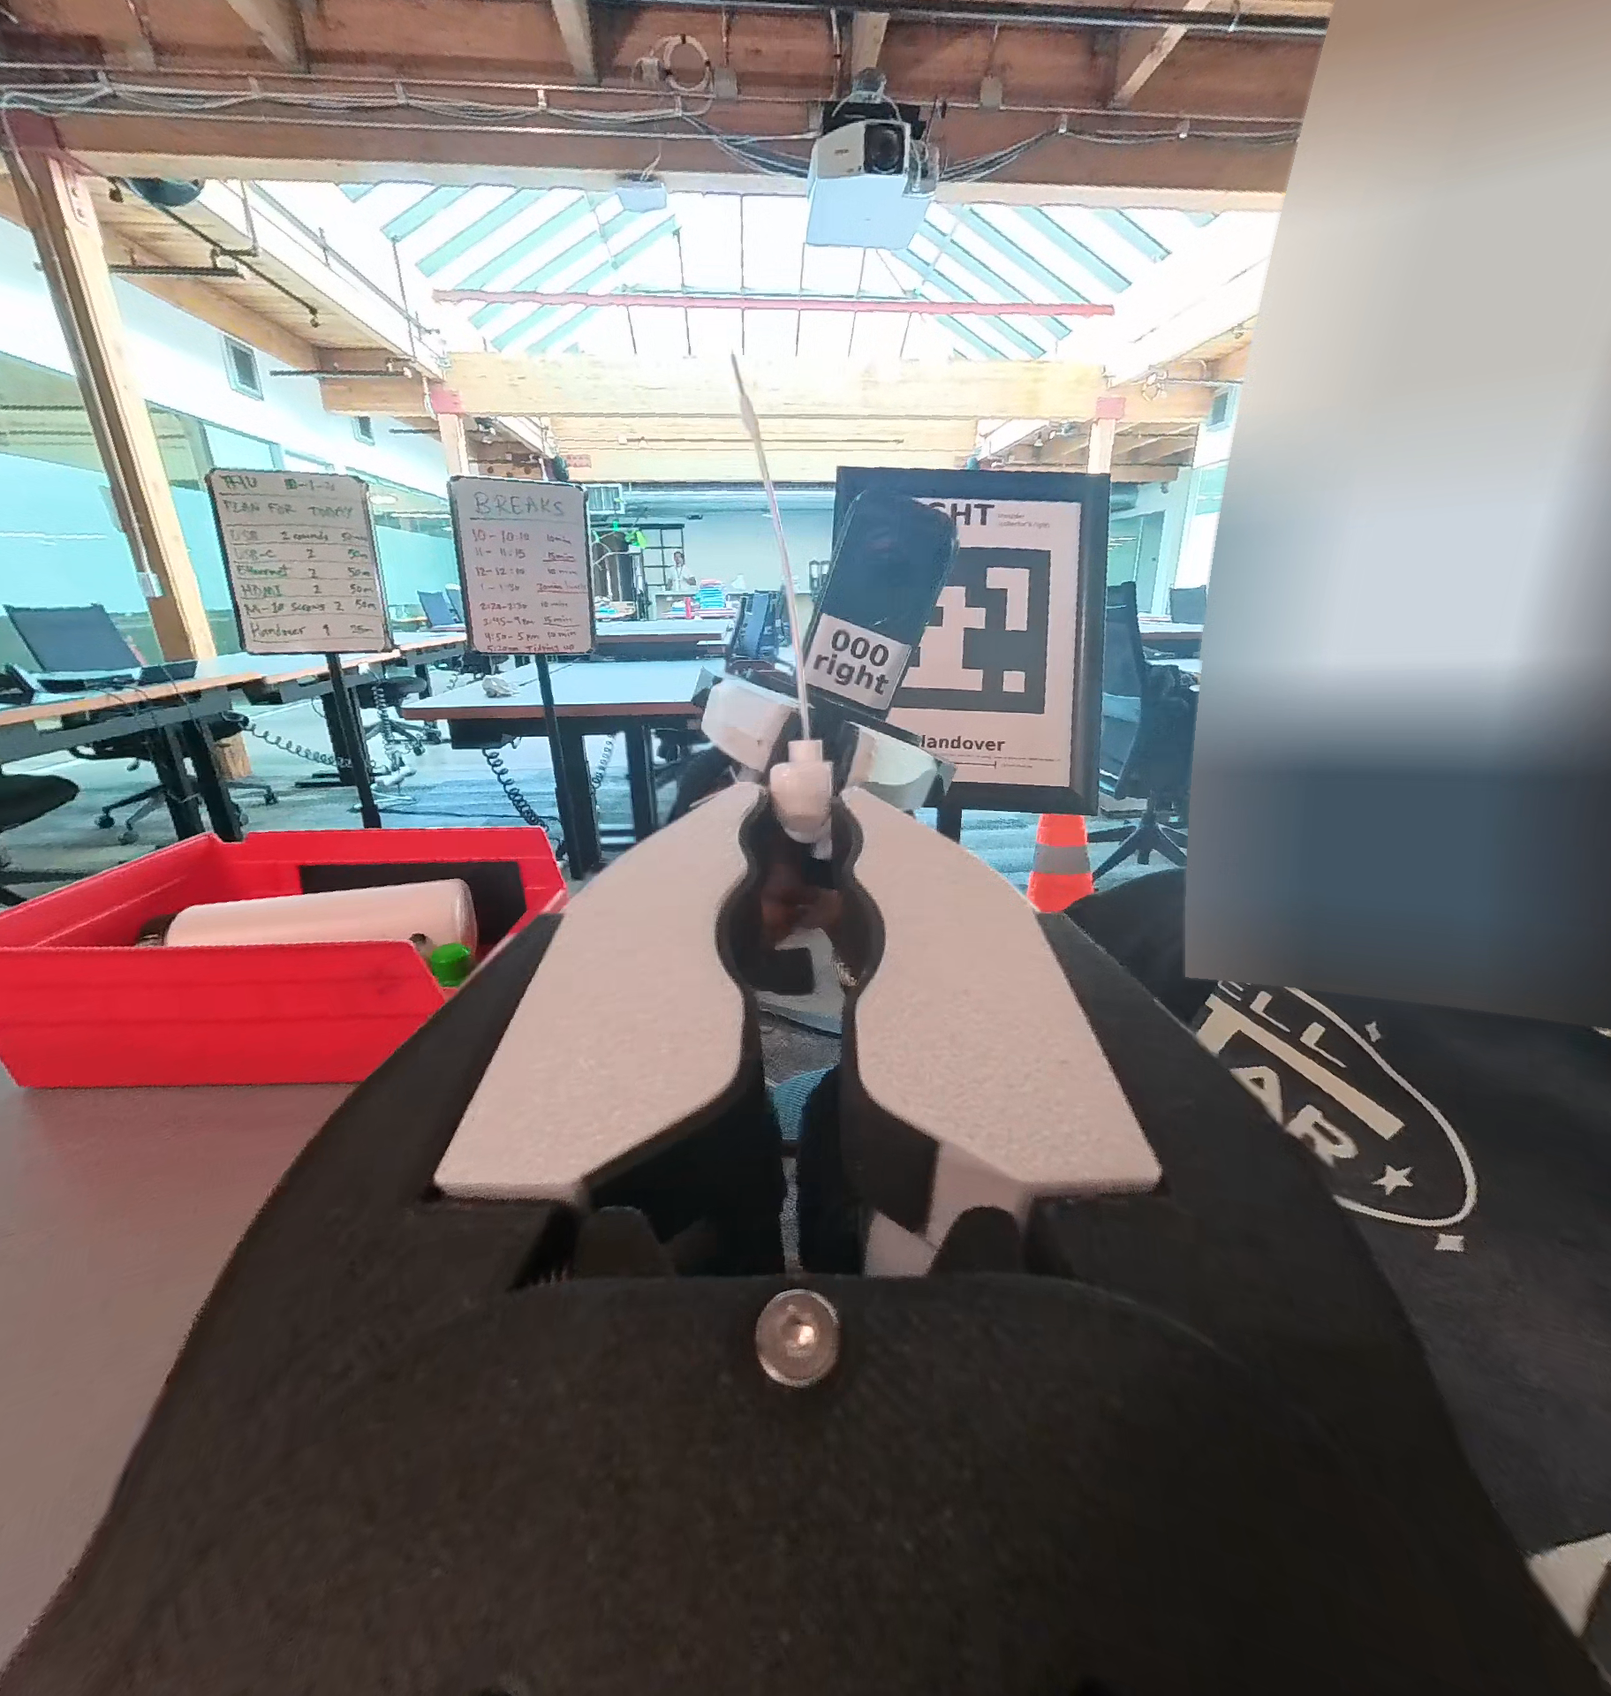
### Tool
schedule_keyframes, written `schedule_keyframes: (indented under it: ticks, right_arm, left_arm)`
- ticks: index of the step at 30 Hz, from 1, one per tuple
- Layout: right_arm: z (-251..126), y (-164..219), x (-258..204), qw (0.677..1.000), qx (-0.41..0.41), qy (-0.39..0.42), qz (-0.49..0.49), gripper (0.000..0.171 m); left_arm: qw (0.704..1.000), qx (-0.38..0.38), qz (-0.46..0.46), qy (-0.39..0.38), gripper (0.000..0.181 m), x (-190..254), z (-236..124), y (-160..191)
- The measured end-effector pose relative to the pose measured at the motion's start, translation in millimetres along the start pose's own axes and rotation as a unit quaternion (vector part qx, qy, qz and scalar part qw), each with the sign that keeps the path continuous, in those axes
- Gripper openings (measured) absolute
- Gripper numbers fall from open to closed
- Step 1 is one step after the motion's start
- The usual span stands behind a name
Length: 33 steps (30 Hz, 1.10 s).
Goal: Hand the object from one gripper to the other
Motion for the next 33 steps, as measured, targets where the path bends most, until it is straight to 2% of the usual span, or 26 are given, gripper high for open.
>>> schedule_keyframes:
  ticks: [5, 8, 10, 12, 14, 16, 20, 22, 25, 27, 28, 31, 33]
  right_arm:
    - [1, 3, 2, 0.997, 0.017, -0.012, 0.069, 0.023]
    - [3, 4, 0, 0.999, 0.011, -0.011, 0.034, 0.014]
    - [2, 2, -1, 1.000, 0.003, 0.003, -0.026, 0.014]
    - [0, 0, -6, 0.988, 0.001, 0.023, -0.150, 0.013]
    - [-2, -1, -10, 0.957, -0.015, 0.055, -0.285, 0.013]
    - [-2, -2, -15, 0.926, -0.040, 0.070, -0.369, 0.013]
    - [0, 0, -21, 0.884, -0.077, 0.077, -0.454, 0.013]
    - [2, 3, -23, 0.865, -0.095, 0.077, -0.486, 0.013]
    - [4, 3, -25, 0.852, -0.102, 0.084, -0.506, 0.013]
    - [5, 3, -23, 0.868, -0.099, 0.099, -0.476, 0.013]
    - [5, 2, -20, 0.889, -0.091, 0.103, -0.437, 0.015]
    - [0, 0, -9, 0.962, -0.057, 0.069, -0.258, 0.024]
    - [-7, -2, 0, 0.994, -0.006, 0.028, -0.104, 0.029]
  left_arm:
    - [0.999, 0.006, 0.041, 0.001, 0.011, 2, -1, 0]
    - [0.999, 0.004, 0.039, -0.002, 0.012, 1, -1, 0]
    - [1.000, 0.000, 0.021, -0.006, 0.014, 0, -1, 0]
    - [1.000, 0.002, -0.011, -0.002, 0.018, -1, -1, -1]
    - [0.999, 0.001, -0.051, 0.007, 0.025, -3, -1, -1]
    - [0.996, -0.007, -0.082, 0.023, 0.026, -3, -1, 0]
    - [0.994, -0.020, -0.108, 0.023, 0.024, -6, 1, 4]
    - [0.994, -0.020, -0.109, 0.021, 0.015, -7, 1, 5]
    - [0.994, -0.020, -0.102, 0.022, 0.013, -6, 0, 4]
    - [0.998, -0.003, -0.066, 0.018, 0.014, -5, -1, 2]
    - [0.999, 0.010, -0.040, 0.018, 0.013, -4, -2, 0]
    - [0.999, 0.047, 0.012, 0.012, 0.013, 0, -7, -7]
    - [0.997, 0.054, 0.045, 0.004, 0.013, 2, -10, -10]
Point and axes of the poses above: each gripper's, where its closed fingertips meet, z out along the fingers, y out of its underside, x = y × z across the jaws, the point moved 7 cm from there along -z, back along the fingers, and after that the axes turned 10 degrees about -z, right-handed, at the moved point
